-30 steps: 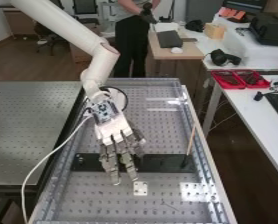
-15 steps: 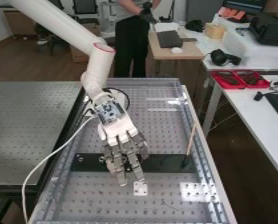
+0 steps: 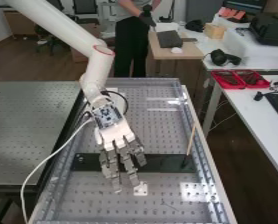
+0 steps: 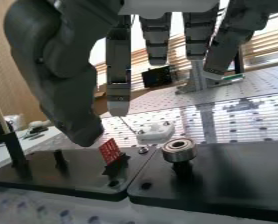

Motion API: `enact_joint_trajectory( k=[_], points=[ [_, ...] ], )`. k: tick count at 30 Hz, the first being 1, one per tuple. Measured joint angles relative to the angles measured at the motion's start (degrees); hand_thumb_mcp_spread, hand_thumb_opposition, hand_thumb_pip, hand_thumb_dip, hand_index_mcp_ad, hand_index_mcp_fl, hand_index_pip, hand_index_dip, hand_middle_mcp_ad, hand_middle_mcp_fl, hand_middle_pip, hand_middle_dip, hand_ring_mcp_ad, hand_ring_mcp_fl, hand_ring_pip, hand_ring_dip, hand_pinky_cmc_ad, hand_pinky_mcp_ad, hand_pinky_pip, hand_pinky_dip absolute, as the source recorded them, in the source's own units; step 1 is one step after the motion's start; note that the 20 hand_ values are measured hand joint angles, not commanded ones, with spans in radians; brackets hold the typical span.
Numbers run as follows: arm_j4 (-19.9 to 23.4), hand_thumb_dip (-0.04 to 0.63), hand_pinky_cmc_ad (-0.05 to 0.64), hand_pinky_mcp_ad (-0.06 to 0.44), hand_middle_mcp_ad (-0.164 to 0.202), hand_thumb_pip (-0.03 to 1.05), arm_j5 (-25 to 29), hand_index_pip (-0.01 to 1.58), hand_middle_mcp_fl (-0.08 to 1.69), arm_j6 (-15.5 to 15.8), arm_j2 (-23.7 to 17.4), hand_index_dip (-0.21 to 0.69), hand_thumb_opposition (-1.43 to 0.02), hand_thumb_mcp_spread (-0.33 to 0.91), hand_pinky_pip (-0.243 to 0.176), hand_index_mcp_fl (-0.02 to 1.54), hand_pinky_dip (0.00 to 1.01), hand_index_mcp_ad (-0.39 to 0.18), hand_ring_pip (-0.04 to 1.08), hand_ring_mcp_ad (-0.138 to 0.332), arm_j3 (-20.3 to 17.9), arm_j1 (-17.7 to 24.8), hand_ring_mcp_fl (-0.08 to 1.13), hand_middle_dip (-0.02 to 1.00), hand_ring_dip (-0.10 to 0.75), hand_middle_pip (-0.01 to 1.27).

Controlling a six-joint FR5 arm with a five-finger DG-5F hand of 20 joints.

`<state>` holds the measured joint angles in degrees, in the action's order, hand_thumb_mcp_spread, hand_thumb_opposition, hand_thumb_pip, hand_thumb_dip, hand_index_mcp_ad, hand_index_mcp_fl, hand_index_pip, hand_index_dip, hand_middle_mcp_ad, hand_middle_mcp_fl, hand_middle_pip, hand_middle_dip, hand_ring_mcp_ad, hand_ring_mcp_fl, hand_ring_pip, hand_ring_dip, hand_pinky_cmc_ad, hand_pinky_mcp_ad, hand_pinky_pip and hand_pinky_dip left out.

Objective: Grab the pcb board and place it in the clear container

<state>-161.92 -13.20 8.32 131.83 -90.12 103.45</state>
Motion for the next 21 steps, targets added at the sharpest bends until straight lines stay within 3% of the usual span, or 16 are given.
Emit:
enact_joint_trajectory(
  k=[13,21],
  points=[
    [-9.2,0.269,0.258,0.202,0.127,0.71,1.0,1.55,0.01,-10.7,3.6,0.063,-0.88,0.36,-0.124,0.02,0.70,-0.045,0.08,0.253,3.2,0.0,0.00,0.09,0.000,0.14],
    [-11.7,0.269,0.258,0.204,0.127,0.71,1.7,1.55,0.00,-13.6,4.8,0.079,-0.88,0.36,-0.124,0.04,0.71,-0.045,0.09,0.253,4.4,0.3,0.00,0.10,0.000,0.14]
  ],
)
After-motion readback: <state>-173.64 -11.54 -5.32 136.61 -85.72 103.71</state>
